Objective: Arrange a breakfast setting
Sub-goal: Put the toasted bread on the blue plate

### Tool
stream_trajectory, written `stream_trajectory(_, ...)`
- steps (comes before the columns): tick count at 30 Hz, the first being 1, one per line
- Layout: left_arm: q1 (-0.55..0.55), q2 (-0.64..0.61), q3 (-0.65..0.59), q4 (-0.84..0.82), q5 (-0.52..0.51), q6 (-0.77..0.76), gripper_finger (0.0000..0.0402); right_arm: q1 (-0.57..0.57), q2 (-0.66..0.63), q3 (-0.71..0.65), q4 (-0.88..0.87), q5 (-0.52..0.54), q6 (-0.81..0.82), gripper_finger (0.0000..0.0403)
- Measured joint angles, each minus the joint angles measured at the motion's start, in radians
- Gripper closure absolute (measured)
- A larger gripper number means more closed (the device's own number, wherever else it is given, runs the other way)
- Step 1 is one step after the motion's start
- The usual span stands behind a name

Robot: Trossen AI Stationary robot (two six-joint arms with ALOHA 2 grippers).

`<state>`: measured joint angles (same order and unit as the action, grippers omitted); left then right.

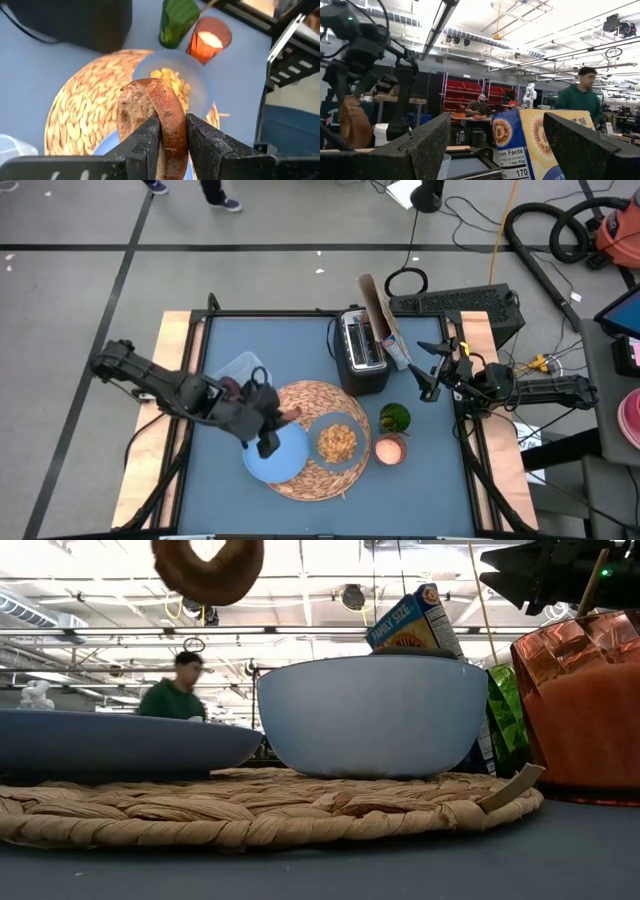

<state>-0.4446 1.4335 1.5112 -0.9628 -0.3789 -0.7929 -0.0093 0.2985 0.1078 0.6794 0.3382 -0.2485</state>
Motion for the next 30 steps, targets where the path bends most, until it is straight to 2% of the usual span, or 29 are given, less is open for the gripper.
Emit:
stream_trajectory(11, -0.055, 0.149, 0.001, -0.114, -0.003, -0.081, 0.0305, 0.000, 0.000, 0.000, -0.002, 0.000, 0.000, 0.0090)
stream_trajectory(22, -0.056, 0.312, 0.001, -0.208, -0.004, -0.068, 0.0305, 0.000, 0.000, 0.000, -0.002, 0.000, 0.000, 0.0090)
stream_trajectory(30, -0.062, 0.403, 0.001, -0.245, 0.039, -0.040, 0.0305, 0.000, 0.000, 0.000, -0.002, 0.000, 0.000, 0.0090)
